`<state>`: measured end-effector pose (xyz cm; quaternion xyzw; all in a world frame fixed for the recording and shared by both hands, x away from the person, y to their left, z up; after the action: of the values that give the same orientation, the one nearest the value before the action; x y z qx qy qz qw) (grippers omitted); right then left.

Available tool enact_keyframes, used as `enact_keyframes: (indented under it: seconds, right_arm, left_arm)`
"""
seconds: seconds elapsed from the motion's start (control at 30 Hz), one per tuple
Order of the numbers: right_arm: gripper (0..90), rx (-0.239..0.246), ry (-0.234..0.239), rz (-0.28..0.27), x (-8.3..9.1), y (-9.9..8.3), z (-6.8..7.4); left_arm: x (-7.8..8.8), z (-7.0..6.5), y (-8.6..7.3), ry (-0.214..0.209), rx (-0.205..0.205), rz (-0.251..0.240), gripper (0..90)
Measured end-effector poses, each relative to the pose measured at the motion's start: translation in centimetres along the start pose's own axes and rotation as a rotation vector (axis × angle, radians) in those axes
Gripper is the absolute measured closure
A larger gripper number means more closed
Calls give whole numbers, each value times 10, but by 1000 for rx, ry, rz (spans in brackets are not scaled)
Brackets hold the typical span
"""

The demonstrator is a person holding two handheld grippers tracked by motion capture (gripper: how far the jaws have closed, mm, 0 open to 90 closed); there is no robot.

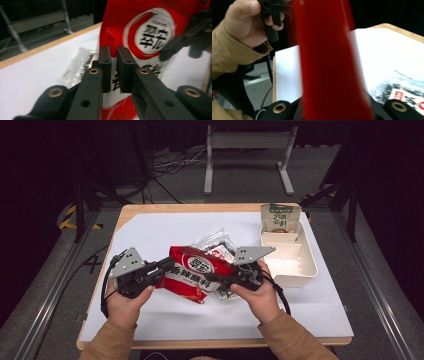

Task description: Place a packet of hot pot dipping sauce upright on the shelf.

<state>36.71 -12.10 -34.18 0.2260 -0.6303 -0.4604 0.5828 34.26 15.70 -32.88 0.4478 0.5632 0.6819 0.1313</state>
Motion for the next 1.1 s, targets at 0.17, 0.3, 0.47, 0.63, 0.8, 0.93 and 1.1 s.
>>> enact_keyframes:
  seconds: [0.17, 0.3, 0.47, 0.63, 0.8, 0.93, 1.1]
  right_arm:
    - [891, 27, -58, 65, 14, 8, -2]
    - [891, 36, -96, 99, 28, 14, -8]
    - [891, 50, -117, 138, 44, 20, -15]
    - [892, 64, -168, 166, 66, 26, -24]
    - [892, 60, -207, 167, 89, 31, -34]
    - [892, 57, -232, 180, 103, 33, -42]
    - [891, 57, -249, 189, 111, 33, -48]
  left_arm:
    - [2, 4, -1, 4, 15, -11, 746]
    - [2, 8, -4, 13, 25, -4, 701]
    - [4, 12, -6, 25, 29, 4, 676]
    - [5, 19, -9, 27, 44, 3, 663]
    - [4, 25, -13, 29, 58, 13, 654]
    - [4, 29, -15, 39, 65, 19, 648]
    - [6, 37, -18, 61, 77, 24, 643]
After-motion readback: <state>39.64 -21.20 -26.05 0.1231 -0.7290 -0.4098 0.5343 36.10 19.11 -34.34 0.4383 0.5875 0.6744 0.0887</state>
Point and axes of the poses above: each handheld gripper's, and its own axes: x roughly backward along the jaws, y roughly out of its top, z roughly to its left, the point moved 2 cm from there along -x, roughly forward along the jaws, and after that the axes turned 9 degrees about z, right-handed, at the moved point
